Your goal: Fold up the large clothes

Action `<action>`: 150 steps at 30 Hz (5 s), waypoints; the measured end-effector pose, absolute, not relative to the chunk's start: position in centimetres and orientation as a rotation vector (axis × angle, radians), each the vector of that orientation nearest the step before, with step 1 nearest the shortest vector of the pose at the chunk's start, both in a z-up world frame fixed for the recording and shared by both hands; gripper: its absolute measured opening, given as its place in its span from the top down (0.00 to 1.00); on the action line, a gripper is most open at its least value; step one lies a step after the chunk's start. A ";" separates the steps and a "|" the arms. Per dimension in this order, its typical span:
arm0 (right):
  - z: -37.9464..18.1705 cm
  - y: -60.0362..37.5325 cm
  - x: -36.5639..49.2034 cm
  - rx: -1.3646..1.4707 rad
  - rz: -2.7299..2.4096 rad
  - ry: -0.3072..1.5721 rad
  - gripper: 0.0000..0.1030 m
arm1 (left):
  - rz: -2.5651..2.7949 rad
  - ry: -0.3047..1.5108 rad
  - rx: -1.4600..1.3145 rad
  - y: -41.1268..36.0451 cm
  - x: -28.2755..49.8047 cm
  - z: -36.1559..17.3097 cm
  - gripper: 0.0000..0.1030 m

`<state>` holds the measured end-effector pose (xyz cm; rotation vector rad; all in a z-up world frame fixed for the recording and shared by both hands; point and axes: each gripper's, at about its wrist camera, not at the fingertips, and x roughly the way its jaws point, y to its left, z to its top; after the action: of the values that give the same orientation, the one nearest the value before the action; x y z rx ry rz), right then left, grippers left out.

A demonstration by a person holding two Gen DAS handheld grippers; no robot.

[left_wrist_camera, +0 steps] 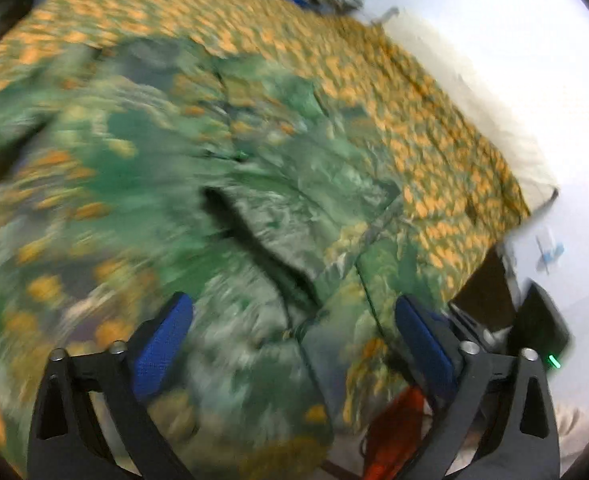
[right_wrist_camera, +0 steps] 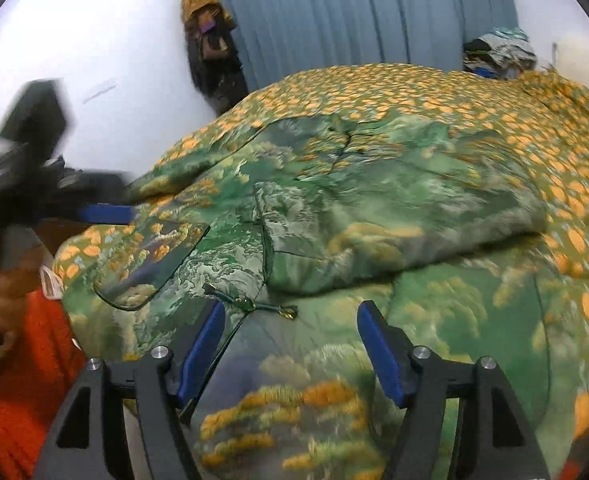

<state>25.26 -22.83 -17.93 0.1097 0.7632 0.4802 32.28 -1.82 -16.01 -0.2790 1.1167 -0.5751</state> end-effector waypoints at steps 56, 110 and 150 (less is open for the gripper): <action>-18.2 -33.7 59.4 0.122 0.178 0.936 0.59 | -0.241 1.036 -0.222 1.2 47.8 -25.3 0.86; -17.6 -18.3 28.0 -0.029 0.424 0.918 0.31 | 0.524 0.830 -0.929 37.8 37.8 -24.8 0.14; -17.6 -25.4 27.4 0.203 0.314 0.870 0.31 | -0.073 0.770 0.575 -9.6 44.0 -21.5 0.45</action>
<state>27.36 -25.41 -17.59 0.2030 0.8701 0.3140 44.01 -9.57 -21.48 0.5745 0.7697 -0.0727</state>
